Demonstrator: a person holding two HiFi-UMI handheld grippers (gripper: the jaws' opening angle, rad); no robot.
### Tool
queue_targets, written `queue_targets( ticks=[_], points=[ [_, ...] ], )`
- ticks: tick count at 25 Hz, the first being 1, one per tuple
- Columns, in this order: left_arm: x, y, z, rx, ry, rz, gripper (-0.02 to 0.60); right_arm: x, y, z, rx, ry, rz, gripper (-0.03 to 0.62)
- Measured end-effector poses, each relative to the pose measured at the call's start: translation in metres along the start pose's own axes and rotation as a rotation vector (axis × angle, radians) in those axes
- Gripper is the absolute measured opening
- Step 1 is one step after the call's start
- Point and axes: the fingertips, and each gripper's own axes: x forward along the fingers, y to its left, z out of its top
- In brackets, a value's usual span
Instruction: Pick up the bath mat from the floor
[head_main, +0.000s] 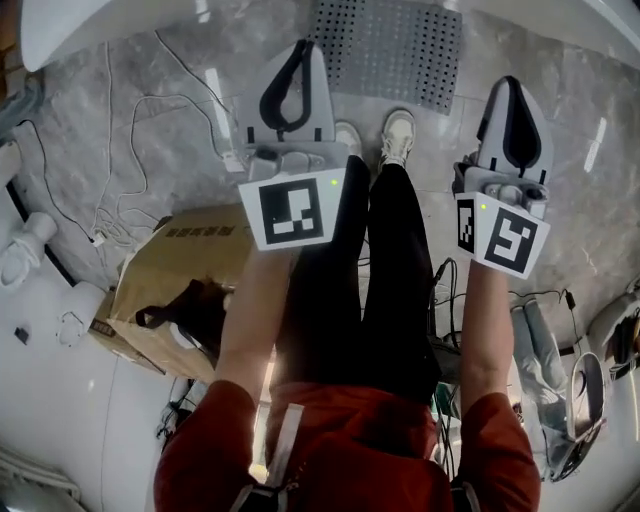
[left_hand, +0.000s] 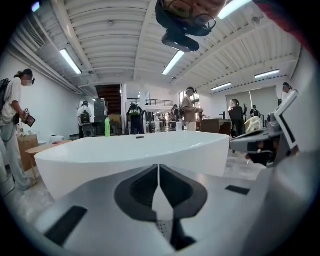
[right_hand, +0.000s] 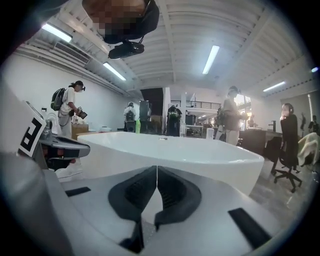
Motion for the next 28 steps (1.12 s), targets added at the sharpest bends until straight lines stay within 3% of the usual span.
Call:
queue_targets(
  ticks=[4, 10, 19, 28],
  points=[
    [0.017, -0.01, -0.054, 0.011, 0.047, -0.004, 0.017, 0.01, 0.013, -0.064, 0.022, 0.074, 0.037, 0.012],
    [0.013, -0.039, -0.133, 0.023, 0.171, -0.073, 0.017, 0.005, 0.036, -0.147, 0.048, 0.186, 0.069, 0.012],
    [0.022, -0.044, -0.216, -0.017, 0.248, -0.081, 0.017, 0.016, 0.055, -0.228, 0.041, 0.275, 0.106, 0.012],
    [0.042, -0.054, -0.308, -0.008, 0.337, -0.11, 0.018, 0.029, 0.048, -0.311, 0.077, 0.372, 0.086, 0.014]
  ],
)
